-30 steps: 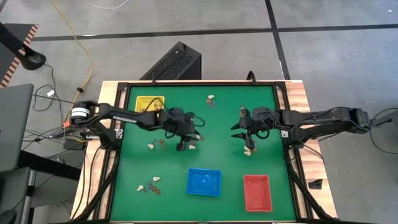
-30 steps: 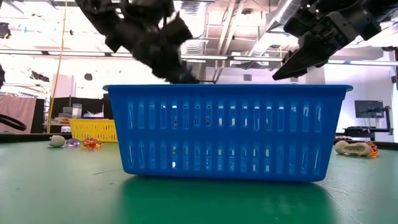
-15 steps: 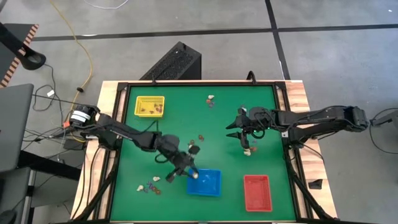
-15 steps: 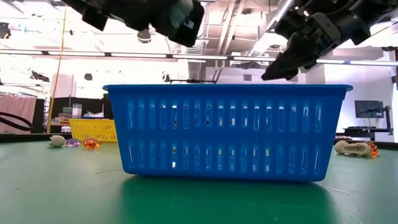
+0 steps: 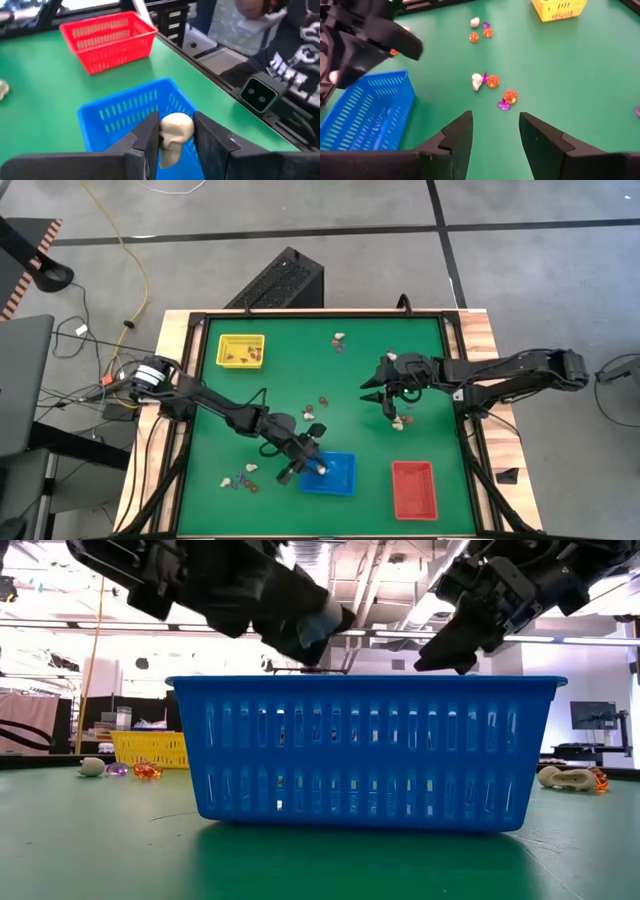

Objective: Sort Halloween decoration
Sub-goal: Put the white skull toy into the blue basket, then put the orange pumpkin toy into the orange basket

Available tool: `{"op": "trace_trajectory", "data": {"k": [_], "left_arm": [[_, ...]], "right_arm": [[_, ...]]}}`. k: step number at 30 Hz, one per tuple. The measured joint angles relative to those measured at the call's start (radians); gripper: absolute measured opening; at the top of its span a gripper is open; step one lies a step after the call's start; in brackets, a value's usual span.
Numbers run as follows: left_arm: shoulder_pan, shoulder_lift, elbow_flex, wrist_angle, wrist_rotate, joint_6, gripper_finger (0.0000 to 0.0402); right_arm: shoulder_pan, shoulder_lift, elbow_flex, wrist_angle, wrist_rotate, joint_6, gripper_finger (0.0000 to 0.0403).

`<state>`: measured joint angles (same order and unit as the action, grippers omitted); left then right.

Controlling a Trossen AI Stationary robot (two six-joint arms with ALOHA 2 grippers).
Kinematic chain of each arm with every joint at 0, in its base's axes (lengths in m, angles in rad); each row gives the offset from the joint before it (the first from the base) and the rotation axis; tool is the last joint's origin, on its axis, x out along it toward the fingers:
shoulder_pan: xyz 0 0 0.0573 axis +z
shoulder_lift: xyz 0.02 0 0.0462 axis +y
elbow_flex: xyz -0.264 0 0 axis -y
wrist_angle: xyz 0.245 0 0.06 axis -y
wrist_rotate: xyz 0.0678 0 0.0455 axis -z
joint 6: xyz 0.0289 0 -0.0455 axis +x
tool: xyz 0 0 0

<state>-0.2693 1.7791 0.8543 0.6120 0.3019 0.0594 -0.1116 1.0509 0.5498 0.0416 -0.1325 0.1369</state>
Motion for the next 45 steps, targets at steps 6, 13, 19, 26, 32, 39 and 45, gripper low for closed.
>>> {"op": "trace_trajectory", "data": {"k": [6, 13, 19, 26, 32, 39, 45], "left_arm": [[0.014, 0.002, 0.000, -0.001, 0.001, -0.009, 0.0129], [0.030, 0.002, 0.000, -0.030, 0.059, 0.027, 0.0174], [0.061, -0.065, 0.000, -0.201, 0.039, 0.087, 0.0184], [0.068, -0.259, -0.002, -0.543, -0.183, 0.173, 0.0185], [0.068, -0.431, -0.098, -0.655, -0.300, 0.126, 0.0185], [0.068, -0.600, -0.288, -0.650, -0.523, -0.143, 0.0185], [0.069, -0.626, -0.418, -0.584, -0.588, -0.294, 0.0185]], "right_arm": [[0.001, -0.004, -0.001, -0.004, -0.001, 0.037, 0.0191], [0.001, -0.004, -0.001, -0.001, -0.001, 0.073, 0.0191], [0.001, -0.004, -0.001, 0.011, 0.000, 0.075, 0.0191], [0.001, -0.004, -0.001, 0.076, 0.003, 0.047, 0.0191], [-0.002, -0.004, -0.001, 0.097, 0.004, -0.021, 0.0191], [-0.002, -0.004, -0.001, 0.136, 0.004, -0.136, 0.0191], [-0.002, 0.014, -0.001, 0.136, 0.004, -0.146, 0.0191]]}}
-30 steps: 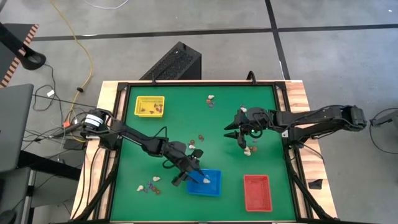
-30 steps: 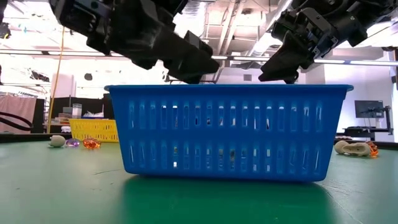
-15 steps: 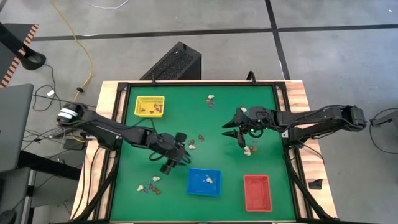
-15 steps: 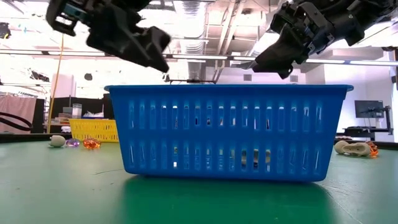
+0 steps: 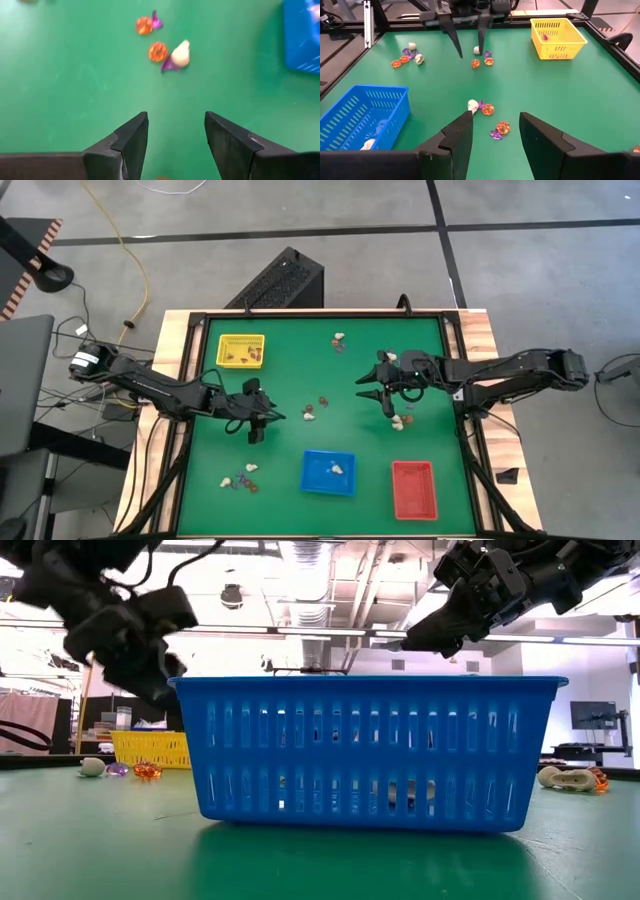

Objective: Sort Halloween decoration
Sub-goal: Put the orange pumpkin toy into the orange basket

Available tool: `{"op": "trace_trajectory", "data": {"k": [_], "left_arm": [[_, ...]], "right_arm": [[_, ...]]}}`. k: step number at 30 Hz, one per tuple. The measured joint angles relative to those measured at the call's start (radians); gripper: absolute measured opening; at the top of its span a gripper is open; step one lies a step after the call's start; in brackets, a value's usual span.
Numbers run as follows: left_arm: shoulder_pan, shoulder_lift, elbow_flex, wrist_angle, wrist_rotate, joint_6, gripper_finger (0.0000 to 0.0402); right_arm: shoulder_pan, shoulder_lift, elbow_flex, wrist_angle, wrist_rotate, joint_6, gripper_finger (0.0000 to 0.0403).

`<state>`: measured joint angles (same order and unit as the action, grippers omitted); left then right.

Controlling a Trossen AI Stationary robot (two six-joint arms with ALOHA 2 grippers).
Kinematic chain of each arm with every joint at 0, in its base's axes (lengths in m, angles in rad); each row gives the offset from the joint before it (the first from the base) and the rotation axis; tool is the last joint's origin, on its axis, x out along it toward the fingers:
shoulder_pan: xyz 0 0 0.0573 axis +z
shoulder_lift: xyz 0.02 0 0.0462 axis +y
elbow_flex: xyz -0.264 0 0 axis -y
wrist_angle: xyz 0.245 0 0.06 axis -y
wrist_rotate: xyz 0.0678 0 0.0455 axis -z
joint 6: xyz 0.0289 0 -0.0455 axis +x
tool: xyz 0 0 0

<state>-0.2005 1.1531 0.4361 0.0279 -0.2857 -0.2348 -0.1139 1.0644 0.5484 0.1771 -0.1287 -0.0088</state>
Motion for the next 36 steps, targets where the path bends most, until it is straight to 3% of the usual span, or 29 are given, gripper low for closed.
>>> {"op": "trace_trajectory", "data": {"k": [14, 27, 36], "left_arm": [[-0.056, 0.000, -0.113, 0.125, -0.015, -0.082, 0.0185], [-0.069, -0.001, -0.239, 0.139, -0.065, -0.219, 0.0185], [-0.069, 0.000, -0.262, 0.214, -0.067, -0.176, 0.0185]], "right_arm": [[0.000, 0.038, 0.000, -0.013, 0.000, -0.024, 0.0191], [-0.009, 0.077, 0.000, 0.000, 0.000, -0.028, 0.0191], [-0.020, 0.087, 0.000, 0.017, 0.000, -0.026, 0.0191]]}}
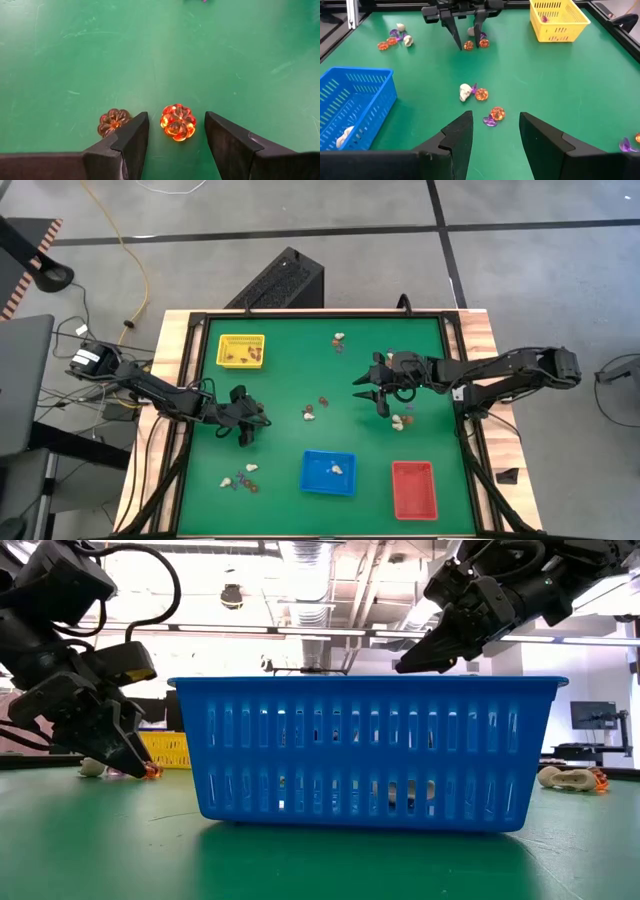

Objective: Sort Halloween decoration
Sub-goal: Put the orange pumpkin toy into the orange basket

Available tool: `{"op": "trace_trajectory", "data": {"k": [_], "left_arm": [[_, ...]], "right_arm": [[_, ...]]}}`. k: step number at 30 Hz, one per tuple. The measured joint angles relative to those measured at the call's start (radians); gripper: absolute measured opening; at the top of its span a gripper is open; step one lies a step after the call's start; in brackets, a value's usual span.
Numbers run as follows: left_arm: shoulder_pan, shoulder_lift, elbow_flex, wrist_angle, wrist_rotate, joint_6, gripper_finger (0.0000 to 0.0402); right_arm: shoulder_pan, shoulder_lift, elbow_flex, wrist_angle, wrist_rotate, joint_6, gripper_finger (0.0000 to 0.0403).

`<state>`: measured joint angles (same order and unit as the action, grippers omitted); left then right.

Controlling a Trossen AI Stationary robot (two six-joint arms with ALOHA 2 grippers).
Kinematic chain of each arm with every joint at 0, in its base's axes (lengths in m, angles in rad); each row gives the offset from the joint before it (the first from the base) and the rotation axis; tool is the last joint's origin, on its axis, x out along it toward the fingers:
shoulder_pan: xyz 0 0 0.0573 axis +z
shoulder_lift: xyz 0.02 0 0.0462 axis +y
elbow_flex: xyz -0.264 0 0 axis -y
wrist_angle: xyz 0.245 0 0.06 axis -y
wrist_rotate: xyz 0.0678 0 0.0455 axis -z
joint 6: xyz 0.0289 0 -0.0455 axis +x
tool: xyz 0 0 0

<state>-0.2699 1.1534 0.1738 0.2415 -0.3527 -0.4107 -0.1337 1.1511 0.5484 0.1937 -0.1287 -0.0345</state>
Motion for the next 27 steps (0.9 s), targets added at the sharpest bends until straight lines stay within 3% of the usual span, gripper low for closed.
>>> {"op": "trace_trajectory", "data": {"k": [5, 17, 27], "left_arm": [[0.000, 0.000, 0.000, 0.002, 0.000, 0.002, 0.0168], [0.000, 0.000, 0.000, 0.026, 0.043, 0.025, 0.0049], [0.034, -0.002, 0.052, 0.383, 0.120, 0.277, 0.0038]], "right_arm": [[0.000, 0.000, 0.000, 0.003, 0.000, 0.000, 0.0191], [0.000, 0.000, 0.000, 0.002, 0.000, 0.000, 0.0191], [0.000, 0.000, 0.000, -0.006, 0.000, 0.000, 0.0191]]}}
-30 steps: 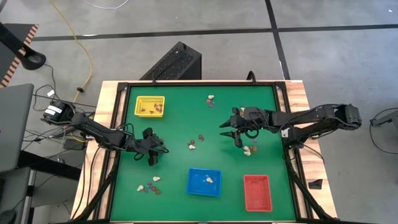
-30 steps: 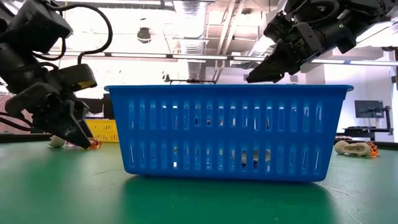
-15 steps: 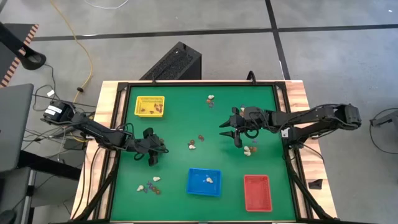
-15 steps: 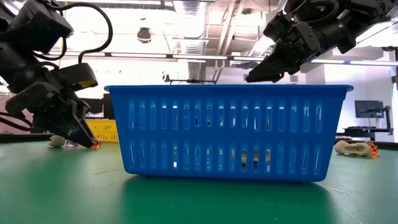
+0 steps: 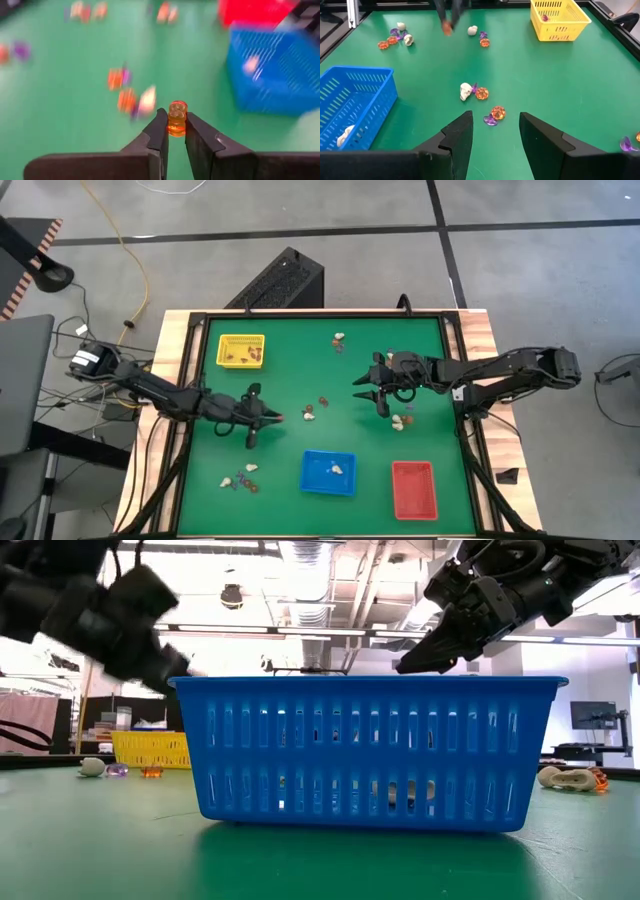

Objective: Sort Halloween decoration
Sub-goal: Put the orange pumpkin toy into the orange basket

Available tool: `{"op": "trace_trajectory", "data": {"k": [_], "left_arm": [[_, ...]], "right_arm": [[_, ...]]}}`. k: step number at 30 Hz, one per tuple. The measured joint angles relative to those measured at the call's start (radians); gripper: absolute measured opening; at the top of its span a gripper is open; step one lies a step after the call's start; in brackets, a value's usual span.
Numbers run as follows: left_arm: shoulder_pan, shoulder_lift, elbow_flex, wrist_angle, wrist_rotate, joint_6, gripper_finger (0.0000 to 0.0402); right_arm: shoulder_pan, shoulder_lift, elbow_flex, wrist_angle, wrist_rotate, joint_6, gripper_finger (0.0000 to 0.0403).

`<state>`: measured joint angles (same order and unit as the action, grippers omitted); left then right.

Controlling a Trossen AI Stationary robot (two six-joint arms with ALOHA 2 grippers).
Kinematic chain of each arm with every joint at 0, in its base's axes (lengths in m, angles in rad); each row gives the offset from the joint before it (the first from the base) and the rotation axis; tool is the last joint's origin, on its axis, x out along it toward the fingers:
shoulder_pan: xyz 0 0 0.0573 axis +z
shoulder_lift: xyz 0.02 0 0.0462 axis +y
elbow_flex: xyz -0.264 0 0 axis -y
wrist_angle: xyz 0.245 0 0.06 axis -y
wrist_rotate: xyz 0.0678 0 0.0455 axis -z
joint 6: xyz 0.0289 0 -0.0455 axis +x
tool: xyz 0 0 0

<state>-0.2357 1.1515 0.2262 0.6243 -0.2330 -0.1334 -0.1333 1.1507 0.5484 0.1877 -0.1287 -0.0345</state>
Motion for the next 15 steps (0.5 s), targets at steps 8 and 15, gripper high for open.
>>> {"op": "trace_trajectory", "data": {"k": [8, 15], "left_arm": [[0.046, 0.094, 0.157, 0.163, 0.112, 0.193, 0.0038], [0.078, 0.496, 0.526, 0.154, 0.316, 0.379, 0.0038]], "right_arm": [[0.000, -0.017, 0.000, -0.019, 0.000, -0.001, 0.0191], [-0.026, -0.117, 0.000, -0.095, 0.008, 0.013, 0.0191]]}}
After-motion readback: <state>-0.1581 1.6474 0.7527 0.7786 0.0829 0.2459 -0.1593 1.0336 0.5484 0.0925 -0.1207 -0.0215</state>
